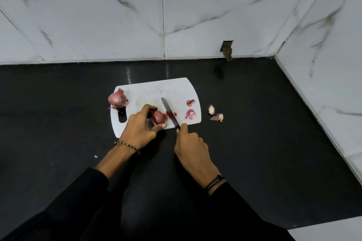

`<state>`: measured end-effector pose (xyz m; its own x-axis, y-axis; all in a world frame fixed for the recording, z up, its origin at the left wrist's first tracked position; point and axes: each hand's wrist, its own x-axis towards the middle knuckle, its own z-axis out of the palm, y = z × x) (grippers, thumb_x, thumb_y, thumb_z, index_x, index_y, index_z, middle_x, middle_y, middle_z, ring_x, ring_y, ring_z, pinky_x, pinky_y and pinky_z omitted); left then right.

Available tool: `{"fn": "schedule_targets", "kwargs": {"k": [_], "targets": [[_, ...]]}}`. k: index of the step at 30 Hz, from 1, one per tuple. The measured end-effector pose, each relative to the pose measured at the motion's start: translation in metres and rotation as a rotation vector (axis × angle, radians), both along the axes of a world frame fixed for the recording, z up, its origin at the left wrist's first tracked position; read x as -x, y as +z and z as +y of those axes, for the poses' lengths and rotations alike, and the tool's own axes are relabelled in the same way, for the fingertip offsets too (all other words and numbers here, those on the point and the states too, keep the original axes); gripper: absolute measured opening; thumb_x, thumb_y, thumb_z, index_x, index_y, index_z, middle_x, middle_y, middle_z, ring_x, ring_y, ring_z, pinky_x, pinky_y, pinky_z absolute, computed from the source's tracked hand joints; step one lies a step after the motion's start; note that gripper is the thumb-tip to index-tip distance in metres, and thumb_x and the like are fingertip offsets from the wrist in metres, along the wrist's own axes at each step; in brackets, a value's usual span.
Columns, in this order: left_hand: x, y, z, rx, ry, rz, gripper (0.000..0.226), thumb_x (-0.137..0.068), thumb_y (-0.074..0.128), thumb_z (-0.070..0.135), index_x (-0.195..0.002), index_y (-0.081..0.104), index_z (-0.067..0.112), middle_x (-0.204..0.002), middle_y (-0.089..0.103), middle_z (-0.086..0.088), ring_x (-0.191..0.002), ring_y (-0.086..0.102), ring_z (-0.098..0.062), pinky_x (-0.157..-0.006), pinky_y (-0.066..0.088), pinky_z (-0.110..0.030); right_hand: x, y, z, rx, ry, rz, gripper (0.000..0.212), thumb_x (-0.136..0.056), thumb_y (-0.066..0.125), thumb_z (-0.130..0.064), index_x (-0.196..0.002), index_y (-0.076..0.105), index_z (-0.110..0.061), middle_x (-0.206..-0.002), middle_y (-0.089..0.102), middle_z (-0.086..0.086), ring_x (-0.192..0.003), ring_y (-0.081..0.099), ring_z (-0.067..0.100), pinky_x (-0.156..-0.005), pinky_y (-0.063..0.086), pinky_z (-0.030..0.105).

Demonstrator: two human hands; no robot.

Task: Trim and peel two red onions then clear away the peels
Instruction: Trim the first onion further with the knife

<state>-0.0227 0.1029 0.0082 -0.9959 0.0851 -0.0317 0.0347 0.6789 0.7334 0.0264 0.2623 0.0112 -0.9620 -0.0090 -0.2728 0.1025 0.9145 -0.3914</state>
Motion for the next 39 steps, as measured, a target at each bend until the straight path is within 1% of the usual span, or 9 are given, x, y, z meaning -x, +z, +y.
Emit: {"fn": "schedule_targets", "kwargs": {"k": [3, 7, 12, 18, 23, 29, 35, 37, 39], "targets": [[-0.001, -0.002, -0.003, -0.011, 0.01, 0.006, 0.055, -0.078, 0.083, 0.03, -0.123, 0.055, 0.018, -0.116, 0.066, -0.004, -0.111, 0.061, -0.021, -0.093, 0.043, -0.024, 0.002, -0.001, 0.009, -0.009, -0.028, 0.0, 0.026, -0.11, 0.027, -0.03, -0.125, 0.039, -0.013, -0.107, 0.063, 0.015, -0.096, 0.063, 0.034, -0.074, 0.045, 0.043], [-0.002, -0.005, -0.011, -0.036, 0.03, 0.014, 0.053, -0.078, 0.083, 0.032, -0.121, 0.055, 0.021, -0.115, 0.067, -0.002, -0.11, 0.061, -0.018, -0.092, 0.042, -0.022, 0.004, -0.001, 0.037, -0.002, -0.197, 0.019, 0.03, -0.11, 0.025, -0.029, -0.127, 0.039, -0.01, -0.108, 0.061, 0.018, -0.098, 0.062, 0.04, -0.077, 0.046, 0.045], [-0.002, -0.006, -0.013, -0.055, 0.033, 0.025, 0.053, -0.078, 0.083, 0.033, -0.122, 0.056, 0.021, -0.112, 0.064, 0.005, -0.109, 0.059, -0.013, -0.092, 0.041, -0.021, 0.002, 0.002, 0.057, -0.025, -0.367, 0.083, 0.049, -0.109, 0.026, -0.03, -0.153, 0.022, -0.008, -0.114, 0.06, 0.021, -0.102, 0.061, 0.041, -0.076, 0.04, 0.043], [-0.003, -0.005, -0.008, -0.085, -0.002, 0.021, 0.053, -0.078, 0.082, 0.033, -0.123, 0.056, 0.023, -0.112, 0.061, 0.011, -0.109, 0.056, -0.009, -0.095, 0.04, -0.021, -0.001, 0.003, 0.049, -0.006, -0.374, 0.138, 0.041, -0.109, 0.028, -0.027, -0.147, 0.026, -0.01, -0.1, 0.059, 0.013, -0.094, 0.062, 0.036, -0.071, 0.037, 0.039], [-0.004, -0.006, -0.008, -0.086, -0.007, 0.025, 0.053, -0.078, 0.082, 0.034, -0.123, 0.056, 0.024, -0.112, 0.062, 0.01, -0.109, 0.057, -0.009, -0.094, 0.039, -0.021, 0.007, -0.006, 0.044, -0.09, -0.342, 0.055, 0.048, -0.102, 0.037, -0.009, -0.148, 0.025, -0.014, -0.106, 0.056, 0.013, -0.087, 0.057, 0.032, -0.07, 0.039, 0.04], [-0.005, -0.007, -0.007, -0.076, -0.011, 0.035, 0.053, -0.079, 0.082, 0.035, -0.124, 0.055, 0.024, -0.115, 0.062, 0.01, -0.109, 0.055, -0.007, -0.094, 0.04, -0.022, -0.004, -0.013, 0.024, -0.076, -0.241, 0.073, 0.057, -0.104, 0.041, -0.017, -0.155, 0.017, -0.025, -0.111, 0.045, 0.008, -0.075, 0.051, 0.018, -0.065, 0.042, 0.034], [-0.005, -0.007, -0.007, -0.078, -0.024, 0.038, 0.053, -0.079, 0.081, 0.036, -0.124, 0.055, 0.025, -0.117, 0.062, 0.009, -0.111, 0.056, -0.01, -0.096, 0.041, -0.024, -0.01, -0.016, 0.021, -0.018, -0.214, 0.168, 0.048, -0.105, 0.042, -0.021, -0.151, 0.026, -0.025, -0.108, 0.046, 0.006, -0.072, 0.054, 0.015, -0.063, 0.049, 0.034], [-0.005, -0.008, -0.008, -0.08, -0.022, 0.039, 0.053, -0.079, 0.082, 0.036, -0.123, 0.056, 0.025, -0.114, 0.062, 0.01, -0.11, 0.057, -0.009, -0.095, 0.041, -0.022, -0.008, -0.015, 0.026, 0.011, -0.224, 0.191, 0.042, -0.105, 0.043, -0.023, -0.145, 0.032, -0.025, -0.105, 0.048, 0.005, -0.072, 0.053, 0.014, -0.062, 0.046, 0.032], [-0.005, -0.008, -0.007, -0.098, -0.026, 0.031, 0.052, -0.078, 0.082, 0.036, -0.123, 0.057, 0.026, -0.114, 0.063, 0.011, -0.109, 0.057, -0.007, -0.093, 0.04, -0.017, -0.006, -0.012, 0.035, 0.185, -0.265, 0.192, 0.029, -0.104, 0.045, -0.026, -0.134, 0.042, -0.024, -0.1, 0.055, 0.002, -0.074, 0.054, 0.014, -0.063, 0.045, 0.032]]}}
